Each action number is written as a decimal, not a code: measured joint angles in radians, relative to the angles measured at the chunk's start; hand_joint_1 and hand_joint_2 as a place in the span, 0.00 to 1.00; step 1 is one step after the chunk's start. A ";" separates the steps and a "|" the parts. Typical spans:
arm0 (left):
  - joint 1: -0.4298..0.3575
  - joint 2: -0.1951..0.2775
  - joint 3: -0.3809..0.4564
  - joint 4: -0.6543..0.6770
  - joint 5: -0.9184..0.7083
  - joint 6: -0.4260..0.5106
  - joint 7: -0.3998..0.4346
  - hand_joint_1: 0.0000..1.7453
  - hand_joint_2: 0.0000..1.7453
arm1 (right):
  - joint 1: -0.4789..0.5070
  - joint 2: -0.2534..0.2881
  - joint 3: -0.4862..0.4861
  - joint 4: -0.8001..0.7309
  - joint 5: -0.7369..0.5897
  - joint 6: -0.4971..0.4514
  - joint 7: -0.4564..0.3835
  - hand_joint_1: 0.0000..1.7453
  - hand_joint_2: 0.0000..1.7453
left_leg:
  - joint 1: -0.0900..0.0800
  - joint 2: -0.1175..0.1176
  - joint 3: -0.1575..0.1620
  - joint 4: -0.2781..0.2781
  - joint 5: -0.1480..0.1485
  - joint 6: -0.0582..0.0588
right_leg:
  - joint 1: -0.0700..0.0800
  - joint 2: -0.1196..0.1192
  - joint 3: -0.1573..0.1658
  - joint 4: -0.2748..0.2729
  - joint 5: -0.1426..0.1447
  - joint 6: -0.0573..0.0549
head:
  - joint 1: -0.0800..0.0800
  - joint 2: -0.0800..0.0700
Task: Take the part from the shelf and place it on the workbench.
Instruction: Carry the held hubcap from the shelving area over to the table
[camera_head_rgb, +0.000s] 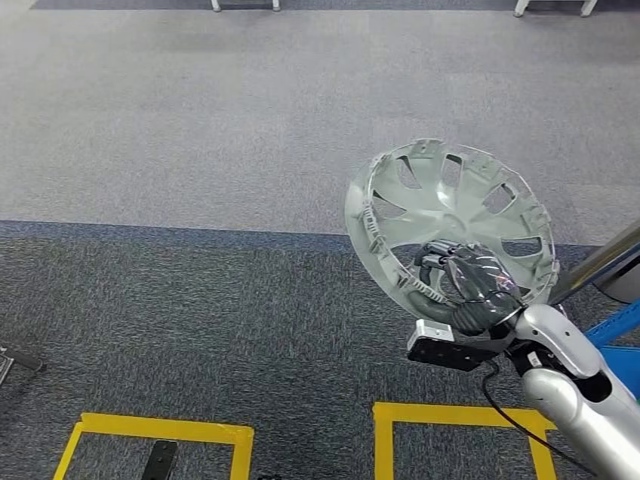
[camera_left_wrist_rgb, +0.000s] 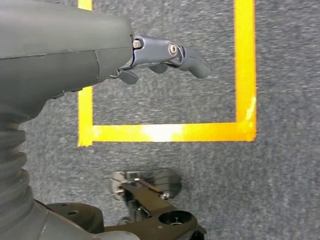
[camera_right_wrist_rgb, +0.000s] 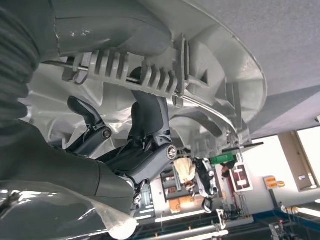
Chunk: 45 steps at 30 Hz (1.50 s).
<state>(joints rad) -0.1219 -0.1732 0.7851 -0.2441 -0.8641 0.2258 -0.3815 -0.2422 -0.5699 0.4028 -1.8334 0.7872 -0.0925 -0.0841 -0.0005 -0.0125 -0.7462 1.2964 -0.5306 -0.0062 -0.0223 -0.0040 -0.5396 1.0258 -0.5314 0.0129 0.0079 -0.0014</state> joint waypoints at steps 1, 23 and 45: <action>0.000 0.000 0.000 0.000 -0.001 0.000 0.000 0.00 1.00 | 0.000 0.000 0.000 -0.001 0.000 0.000 0.000 1.00 1.00 | 0.000 0.000 0.012 -0.056 0.053 0.003 | 0.000 0.000 0.017 0.000 -0.012 0.002 | 0.000 0.000; -0.005 -0.006 -0.002 0.002 -0.003 0.057 0.038 0.00 1.00 | 0.004 -0.004 -0.018 -0.013 -0.005 0.012 0.000 1.00 1.00 | -0.015 -0.017 0.268 -0.281 -0.043 0.028 | 0.006 0.005 -0.167 0.006 0.136 0.004 | 0.010 0.000; -0.006 -0.010 -0.006 0.002 -0.016 0.063 0.039 0.00 1.00 | 0.031 -0.018 -0.027 -0.022 0.028 -0.003 -0.003 1.00 1.00 | -0.009 -0.003 0.161 -0.292 0.069 0.048 | 0.000 0.003 -0.212 0.255 -0.052 0.033 | 0.010 0.000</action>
<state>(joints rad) -0.1281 -0.1834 0.7786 -0.2422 -0.8797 0.2891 -0.3426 -0.2114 -0.5882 0.3761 -1.8551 0.8147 -0.0959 -0.0874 -0.0091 -0.0156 -0.5848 1.0048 -0.4612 0.0416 -0.0224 -0.0005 -0.7516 1.2810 -0.5831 0.0459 0.0184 -0.0011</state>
